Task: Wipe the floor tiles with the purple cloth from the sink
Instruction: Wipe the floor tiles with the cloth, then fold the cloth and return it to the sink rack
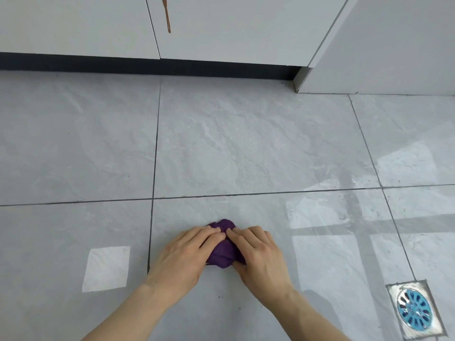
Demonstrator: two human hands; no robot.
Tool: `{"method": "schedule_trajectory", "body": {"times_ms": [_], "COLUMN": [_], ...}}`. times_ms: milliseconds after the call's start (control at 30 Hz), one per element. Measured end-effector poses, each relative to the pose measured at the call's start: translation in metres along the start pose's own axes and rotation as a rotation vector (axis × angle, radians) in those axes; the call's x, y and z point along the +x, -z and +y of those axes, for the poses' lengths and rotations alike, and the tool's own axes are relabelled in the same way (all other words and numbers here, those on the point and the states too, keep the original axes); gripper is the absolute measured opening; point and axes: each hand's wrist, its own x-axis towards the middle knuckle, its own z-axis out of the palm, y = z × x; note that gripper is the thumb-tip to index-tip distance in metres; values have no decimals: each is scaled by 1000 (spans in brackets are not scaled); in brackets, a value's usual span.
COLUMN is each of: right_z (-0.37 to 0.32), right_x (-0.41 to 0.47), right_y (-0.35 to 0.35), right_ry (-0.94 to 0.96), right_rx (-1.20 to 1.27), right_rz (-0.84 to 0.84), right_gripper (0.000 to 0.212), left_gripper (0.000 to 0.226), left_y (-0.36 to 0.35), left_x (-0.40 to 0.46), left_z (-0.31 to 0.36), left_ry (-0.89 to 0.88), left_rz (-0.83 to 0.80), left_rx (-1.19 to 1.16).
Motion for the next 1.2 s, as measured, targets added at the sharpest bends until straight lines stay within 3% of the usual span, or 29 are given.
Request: {"method": "schedule_trajectory", "body": {"times_ms": [133,267,567,667,933,1200], "right_z": [-10,-15,-40,-66,-153,-253], "right_x": [-5,-9,-40,-64,-110,-121], "right_y": [-4,2,49,85,269,560], "right_ry": [9,25,-29,-107,-273,-285], "right_rx": [-34,-10,-109,-45,97,114], "right_rz": [22,-88,-338,-303,-324,-209], "right_gripper": [50,42,18,19,16,19], "left_gripper": [67,60,45,46,49,47], "left_y": [-5,-5,27,69,249,523], "left_x": [-1,-3,-20,-40,-88,-114], "left_z": [7,15,47,70,166,300], "left_ry": [38,63,157,201,363,397], "left_rz": [29,-1,-396,-432,-464,-190], "left_rx": [79,102,15,-68,-254,-414]}}
